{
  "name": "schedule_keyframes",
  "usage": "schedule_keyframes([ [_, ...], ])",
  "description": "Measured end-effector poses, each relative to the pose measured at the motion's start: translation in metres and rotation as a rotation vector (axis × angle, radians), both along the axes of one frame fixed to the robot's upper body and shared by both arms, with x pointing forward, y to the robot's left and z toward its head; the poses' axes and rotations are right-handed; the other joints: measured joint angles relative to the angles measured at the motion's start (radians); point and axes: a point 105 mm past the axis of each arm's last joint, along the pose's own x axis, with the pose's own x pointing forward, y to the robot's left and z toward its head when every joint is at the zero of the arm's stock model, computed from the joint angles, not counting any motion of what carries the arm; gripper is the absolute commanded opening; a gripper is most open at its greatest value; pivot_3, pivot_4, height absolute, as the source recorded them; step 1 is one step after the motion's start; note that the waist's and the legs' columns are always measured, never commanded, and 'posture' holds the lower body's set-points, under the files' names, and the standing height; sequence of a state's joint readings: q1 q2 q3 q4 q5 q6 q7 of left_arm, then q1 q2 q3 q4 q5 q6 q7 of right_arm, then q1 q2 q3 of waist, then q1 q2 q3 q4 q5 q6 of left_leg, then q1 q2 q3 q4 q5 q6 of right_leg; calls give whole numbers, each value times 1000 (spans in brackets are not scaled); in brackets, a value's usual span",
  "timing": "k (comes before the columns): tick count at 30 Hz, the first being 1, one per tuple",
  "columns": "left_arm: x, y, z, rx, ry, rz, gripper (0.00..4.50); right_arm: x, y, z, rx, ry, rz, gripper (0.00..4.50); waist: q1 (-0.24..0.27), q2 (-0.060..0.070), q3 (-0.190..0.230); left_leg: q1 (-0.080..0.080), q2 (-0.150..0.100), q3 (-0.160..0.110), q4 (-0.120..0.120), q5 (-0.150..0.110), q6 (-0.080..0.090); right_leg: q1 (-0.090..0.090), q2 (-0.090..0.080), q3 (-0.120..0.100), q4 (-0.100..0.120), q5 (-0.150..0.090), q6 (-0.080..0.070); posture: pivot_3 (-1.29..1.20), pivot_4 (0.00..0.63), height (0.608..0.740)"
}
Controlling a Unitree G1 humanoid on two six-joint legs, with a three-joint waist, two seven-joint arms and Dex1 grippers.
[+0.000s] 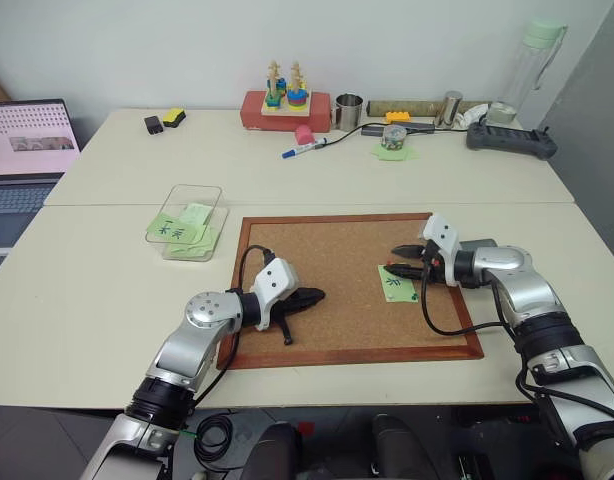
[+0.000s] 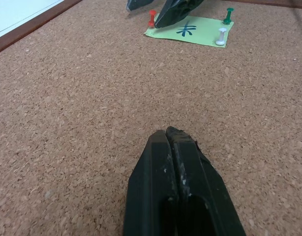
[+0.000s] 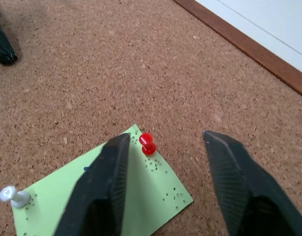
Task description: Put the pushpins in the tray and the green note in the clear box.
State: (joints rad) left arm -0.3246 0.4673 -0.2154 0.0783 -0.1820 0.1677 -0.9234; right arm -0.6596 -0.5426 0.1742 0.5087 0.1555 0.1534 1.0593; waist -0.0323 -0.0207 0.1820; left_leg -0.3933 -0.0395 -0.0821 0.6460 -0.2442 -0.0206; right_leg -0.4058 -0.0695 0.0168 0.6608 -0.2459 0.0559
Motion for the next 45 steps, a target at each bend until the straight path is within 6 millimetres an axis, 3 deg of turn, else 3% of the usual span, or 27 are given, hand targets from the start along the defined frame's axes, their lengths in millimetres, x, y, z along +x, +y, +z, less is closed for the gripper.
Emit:
schedule_keyframes([
  [8, 0, 1, 0, 1, -3, 9, 0, -3, 2, -1, 4, 13, 29, 68, 0, 0, 0, 0, 0, 0, 0, 0, 0, 0, 0, 0, 0, 0, 0, 0, 150, 740],
  [17, 0, 1, 0, 4, -5, 9, 0, -5, 3, 1, 24, 22, 28, 68, 0, 0, 0, 0, 0, -1, 0, 0, 0, 0, 0, 0, 0, 0, 0, 0, 150, 740],
  [24, 1, 2, 0, 11, -12, 18, 0, -7, 5, 30, 138, -2, 20, 68, 0, 0, 0, 1, 0, -1, 0, 0, 0, 0, 0, 0, 0, 0, 0, 0, 150, 740],
  [31, 1, 2, 0, 16, -14, 11, 0, -3, -6, 55, 216, -30, -62, 68, 0, 0, 0, 1, 0, -2, 0, 0, 0, 0, 0, 0, 0, 0, 0, 0, 150, 740],
  [34, 1, 1, 0, 19, -16, 4, 0, -3, -23, 66, 201, -65, -120, 68, 3, 0, 0, 0, 0, -1, 0, 0, 0, 0, 0, 0, 0, 0, 0, 0, 150, 740],
  [37, 1, 0, 0, 21, -20, -4, 0, -5, -60, 70, 145, -105, -249, 68, 4, 0, 0, 0, 0, -1, 0, 0, 0, 0, 0, 0, 0, 0, 0, 0, 150, 740],
  [41, 1, 1, -1, 25, -23, -2, 0, -11, -101, 48, 66, -90, -424, 68, 4, 1, -1, 0, 0, 1, 0, 0, 0, 1, 0, 0, 0, 0, 0, 0, 150, 740],
  [45, 2, 2, -1, 26, -21, 1, 0, -15, -128, 30, 21, -65, -550, 68, 0, 1, -1, 1, 0, 2, 0, 0, 0, 1, 0, 1, 0, 0, 0, 0, 150, 740],
])
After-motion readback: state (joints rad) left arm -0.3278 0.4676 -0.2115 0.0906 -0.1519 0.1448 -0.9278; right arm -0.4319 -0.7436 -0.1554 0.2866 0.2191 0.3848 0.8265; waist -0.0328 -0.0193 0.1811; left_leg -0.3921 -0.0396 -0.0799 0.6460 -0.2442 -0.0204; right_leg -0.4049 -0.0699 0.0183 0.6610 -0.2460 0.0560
